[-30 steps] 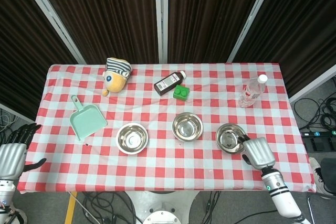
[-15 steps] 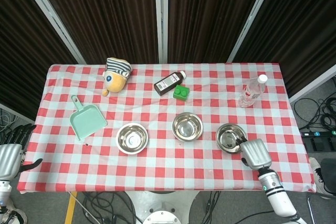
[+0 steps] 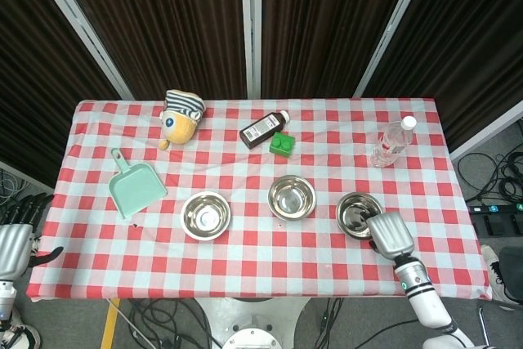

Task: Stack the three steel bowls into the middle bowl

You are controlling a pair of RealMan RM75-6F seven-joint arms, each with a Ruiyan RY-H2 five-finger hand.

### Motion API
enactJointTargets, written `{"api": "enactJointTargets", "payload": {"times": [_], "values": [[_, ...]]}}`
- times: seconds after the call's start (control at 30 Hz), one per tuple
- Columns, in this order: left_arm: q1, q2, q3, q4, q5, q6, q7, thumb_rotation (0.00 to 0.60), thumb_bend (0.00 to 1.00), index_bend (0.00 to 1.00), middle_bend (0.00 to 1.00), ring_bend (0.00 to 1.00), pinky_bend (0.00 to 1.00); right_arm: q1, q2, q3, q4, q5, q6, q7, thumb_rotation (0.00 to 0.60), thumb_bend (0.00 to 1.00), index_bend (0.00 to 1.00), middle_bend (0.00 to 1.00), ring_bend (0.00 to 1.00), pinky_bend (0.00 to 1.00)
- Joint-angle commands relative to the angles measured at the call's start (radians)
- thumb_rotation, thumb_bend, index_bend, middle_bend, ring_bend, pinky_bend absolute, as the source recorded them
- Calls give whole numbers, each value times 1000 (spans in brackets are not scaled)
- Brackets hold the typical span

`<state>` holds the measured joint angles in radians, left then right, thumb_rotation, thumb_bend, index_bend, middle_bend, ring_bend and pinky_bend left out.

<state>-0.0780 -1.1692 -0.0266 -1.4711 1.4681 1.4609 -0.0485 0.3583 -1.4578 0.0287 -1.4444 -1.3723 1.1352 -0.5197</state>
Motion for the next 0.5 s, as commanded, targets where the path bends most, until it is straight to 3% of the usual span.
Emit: {"api": "enactJointTargets", "payload": {"times": [0.03,0.5], "values": [[1,-1,0,4,1,1,-2,600,125,164,215,128,170,9,-10,1,14,-1,-10,4,600,102,405,390,758,782],[3,-7,2,25,-6,-12,-13,600,124,164,215,127,170,32,-36,-1,53,31,-57,-2,600,314,466,429,771,783]]}}
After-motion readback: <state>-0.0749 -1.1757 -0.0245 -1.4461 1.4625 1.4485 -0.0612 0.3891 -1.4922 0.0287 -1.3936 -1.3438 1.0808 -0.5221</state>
